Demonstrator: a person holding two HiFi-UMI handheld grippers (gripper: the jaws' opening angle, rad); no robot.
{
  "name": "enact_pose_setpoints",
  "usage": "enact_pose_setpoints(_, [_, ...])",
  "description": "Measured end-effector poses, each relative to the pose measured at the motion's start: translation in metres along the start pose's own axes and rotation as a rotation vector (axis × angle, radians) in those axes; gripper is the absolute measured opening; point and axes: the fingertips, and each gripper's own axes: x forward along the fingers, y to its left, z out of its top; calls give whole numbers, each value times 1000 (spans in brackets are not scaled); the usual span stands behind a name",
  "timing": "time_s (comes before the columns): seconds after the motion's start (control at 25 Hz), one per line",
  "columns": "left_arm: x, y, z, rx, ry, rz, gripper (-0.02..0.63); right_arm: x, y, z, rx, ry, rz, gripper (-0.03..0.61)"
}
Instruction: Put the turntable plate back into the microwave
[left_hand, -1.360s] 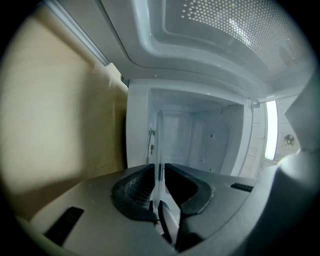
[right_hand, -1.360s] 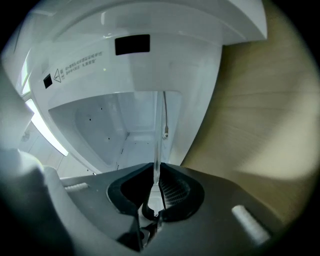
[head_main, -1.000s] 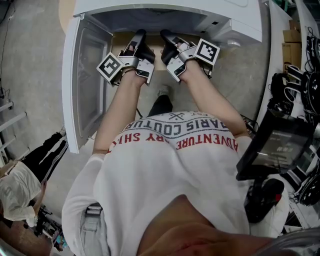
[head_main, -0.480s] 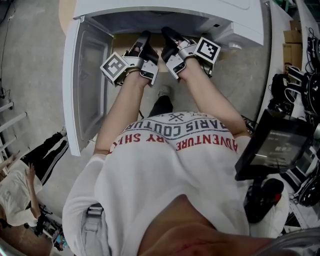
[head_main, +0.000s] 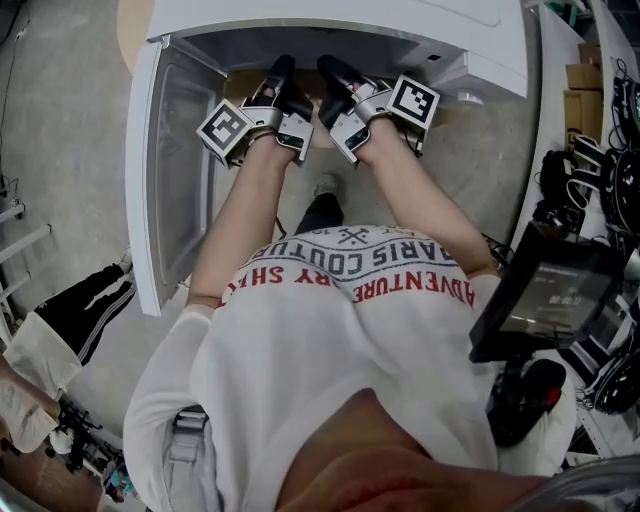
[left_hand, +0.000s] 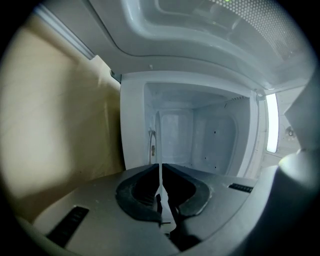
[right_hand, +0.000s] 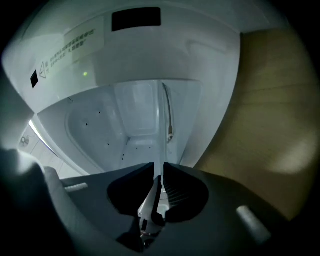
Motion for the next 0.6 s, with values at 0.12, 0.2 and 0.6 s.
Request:
enact_pose_setpoints(0.12, [2,1,1,13,4,4,21,0,0,1,-3,-3,4,34])
enact_pose_setpoints(0.2, [1,2,1,44,8,17,21,-1,-2,1,-8,-5,-2,32])
enact_pose_setpoints(0.6, [-2,1,3,33,-22,19,18,-11,-4,-3,-41,6,6,-2])
